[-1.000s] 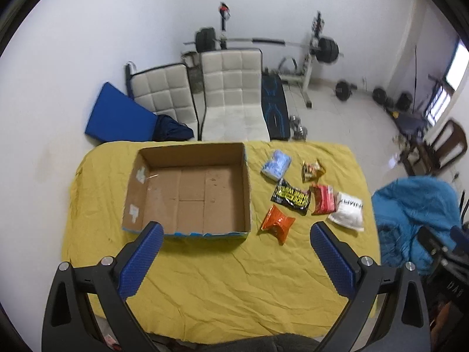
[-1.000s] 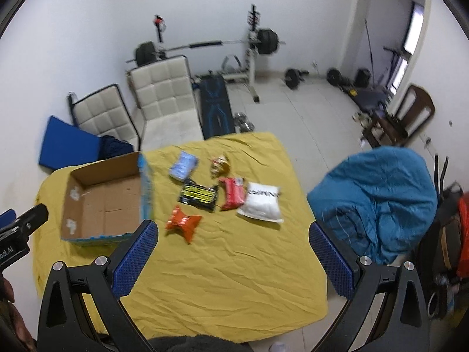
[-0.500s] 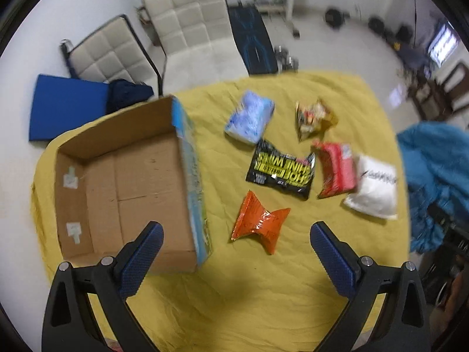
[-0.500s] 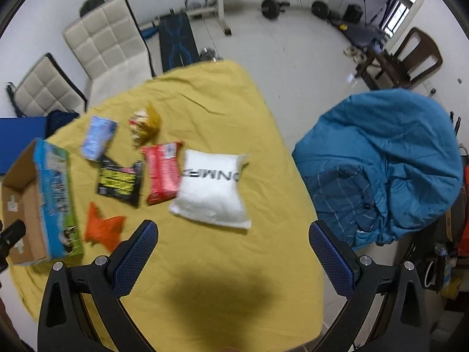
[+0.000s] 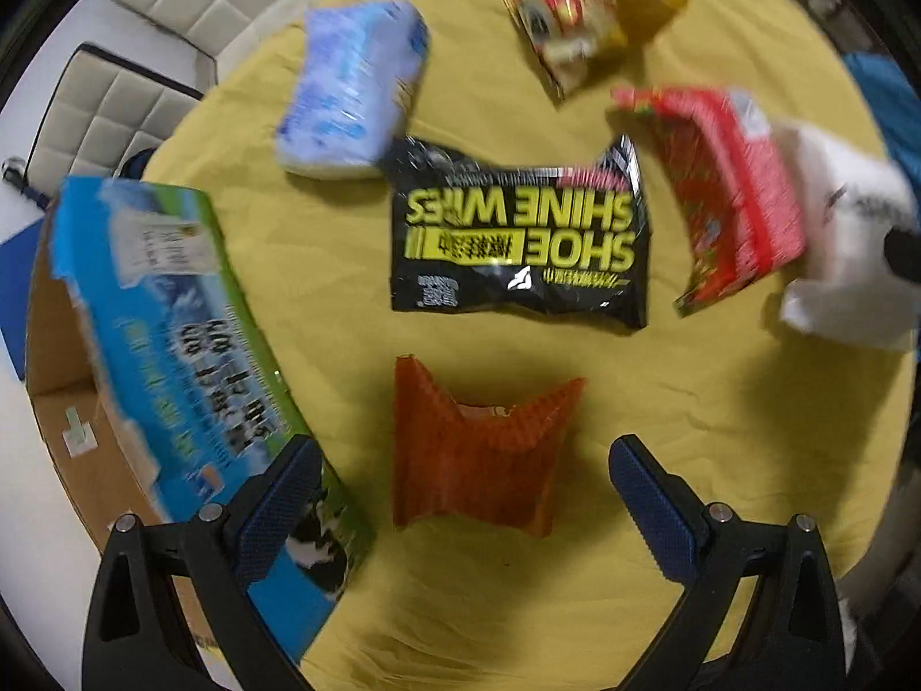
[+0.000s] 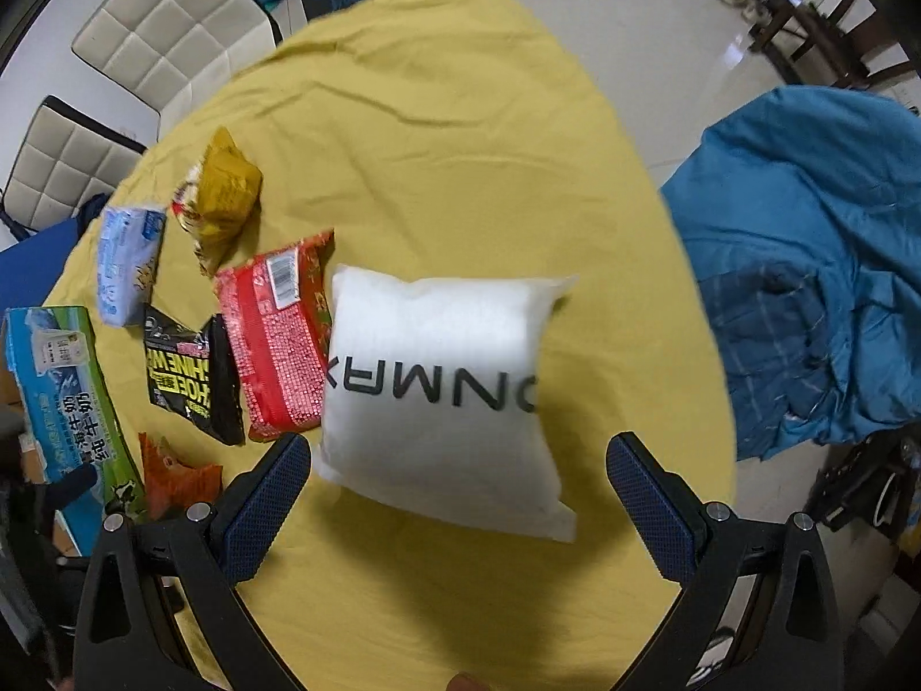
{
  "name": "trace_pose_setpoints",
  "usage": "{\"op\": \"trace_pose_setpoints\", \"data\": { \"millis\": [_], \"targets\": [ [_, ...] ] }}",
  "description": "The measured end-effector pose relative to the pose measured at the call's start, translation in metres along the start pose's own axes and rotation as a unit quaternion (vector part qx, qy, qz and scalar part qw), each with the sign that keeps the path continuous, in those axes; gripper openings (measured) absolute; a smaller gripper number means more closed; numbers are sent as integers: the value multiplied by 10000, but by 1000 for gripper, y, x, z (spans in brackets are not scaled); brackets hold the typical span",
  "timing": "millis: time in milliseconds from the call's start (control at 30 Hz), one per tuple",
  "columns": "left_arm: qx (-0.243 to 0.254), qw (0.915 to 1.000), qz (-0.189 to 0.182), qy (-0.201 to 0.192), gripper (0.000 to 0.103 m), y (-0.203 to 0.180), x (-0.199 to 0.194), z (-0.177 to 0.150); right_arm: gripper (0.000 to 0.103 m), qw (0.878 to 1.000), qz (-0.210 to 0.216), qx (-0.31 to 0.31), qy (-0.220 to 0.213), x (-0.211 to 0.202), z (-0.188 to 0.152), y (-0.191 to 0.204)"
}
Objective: Organize soft objects
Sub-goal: 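Grasp the orange pack with the left tool while the right tool grasps the white NMRX bag, then carry both packs into the box and open both tools to release them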
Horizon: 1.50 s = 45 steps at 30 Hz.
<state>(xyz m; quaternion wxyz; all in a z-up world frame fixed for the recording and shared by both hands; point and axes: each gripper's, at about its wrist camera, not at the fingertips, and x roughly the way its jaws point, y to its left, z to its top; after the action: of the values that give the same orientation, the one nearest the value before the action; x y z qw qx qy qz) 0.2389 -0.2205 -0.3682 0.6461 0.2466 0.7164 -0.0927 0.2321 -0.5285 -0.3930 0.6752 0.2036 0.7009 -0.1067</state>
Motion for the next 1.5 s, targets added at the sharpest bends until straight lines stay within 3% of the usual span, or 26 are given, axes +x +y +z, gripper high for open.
{"op": "trace_pose_setpoints", "data": {
  "millis": [300,367,400,600,933,1300,1500],
  "targets": [
    [261,9975,-32,654,102,-4,34,18,103,9991,50,66,415,38,12,8],
    [271,9970,-95,716,91,-5,34,21,103,9986,143,134,486,44,14,7],
    [232,9967,-203,752,79,-6,35,22,102,9983,198,176,523,47,14,8],
    [-89,9963,-501,696,63,-6,47,13,85,9982,115,33,587,50,5,10],
    [-1061,9875,-1100,370,61,-19,40,-50,82,9932,-69,-633,971,47,-53,7],
    [-1004,9906,-911,185,61,-40,51,-72,84,9959,-347,-391,732,56,-81,7],
    [-1054,9896,-965,150,58,-32,55,-60,79,9965,-370,-346,658,51,-84,7]
  ]
}}
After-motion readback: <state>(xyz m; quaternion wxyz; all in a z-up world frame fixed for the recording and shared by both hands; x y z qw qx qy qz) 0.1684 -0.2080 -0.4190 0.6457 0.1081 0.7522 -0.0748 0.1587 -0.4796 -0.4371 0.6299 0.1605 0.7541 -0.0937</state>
